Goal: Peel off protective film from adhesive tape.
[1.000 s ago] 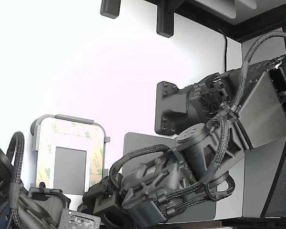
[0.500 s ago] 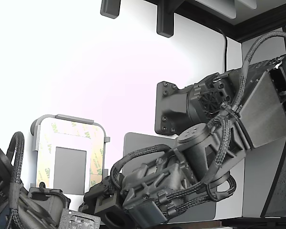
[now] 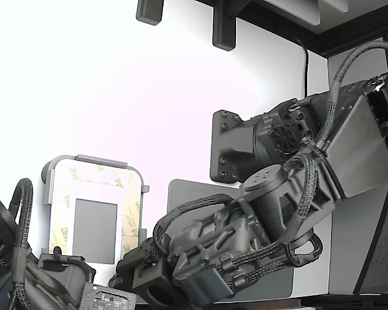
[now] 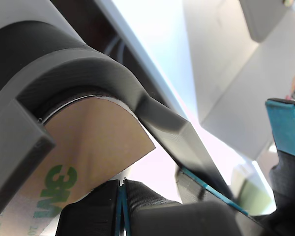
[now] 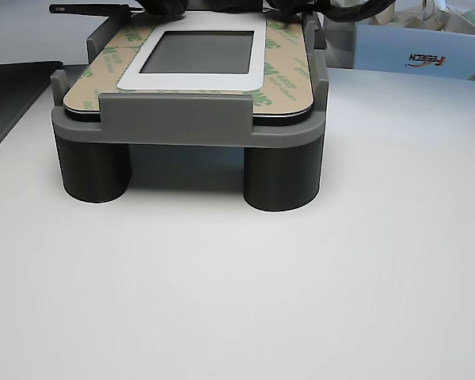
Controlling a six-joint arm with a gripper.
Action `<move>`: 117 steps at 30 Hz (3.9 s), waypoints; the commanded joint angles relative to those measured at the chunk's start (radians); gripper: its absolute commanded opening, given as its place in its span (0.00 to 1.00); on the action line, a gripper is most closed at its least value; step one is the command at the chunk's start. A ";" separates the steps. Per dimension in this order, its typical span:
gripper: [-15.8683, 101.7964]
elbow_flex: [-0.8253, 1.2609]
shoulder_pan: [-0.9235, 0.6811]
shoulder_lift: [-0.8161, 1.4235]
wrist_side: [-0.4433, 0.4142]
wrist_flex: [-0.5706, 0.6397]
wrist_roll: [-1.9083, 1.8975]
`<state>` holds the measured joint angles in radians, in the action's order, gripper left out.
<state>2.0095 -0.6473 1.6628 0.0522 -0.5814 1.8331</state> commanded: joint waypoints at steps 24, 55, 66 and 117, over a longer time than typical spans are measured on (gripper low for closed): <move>0.04 -0.035 0.009 0.029 0.009 -0.017 0.031; 0.04 0.002 0.032 0.043 0.020 -0.014 0.097; 0.04 0.017 0.037 0.038 0.026 0.011 0.106; 0.99 0.115 0.155 0.583 -0.083 -0.322 -0.071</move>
<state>2.1261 -0.5077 2.1261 -0.0276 -0.8652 1.8024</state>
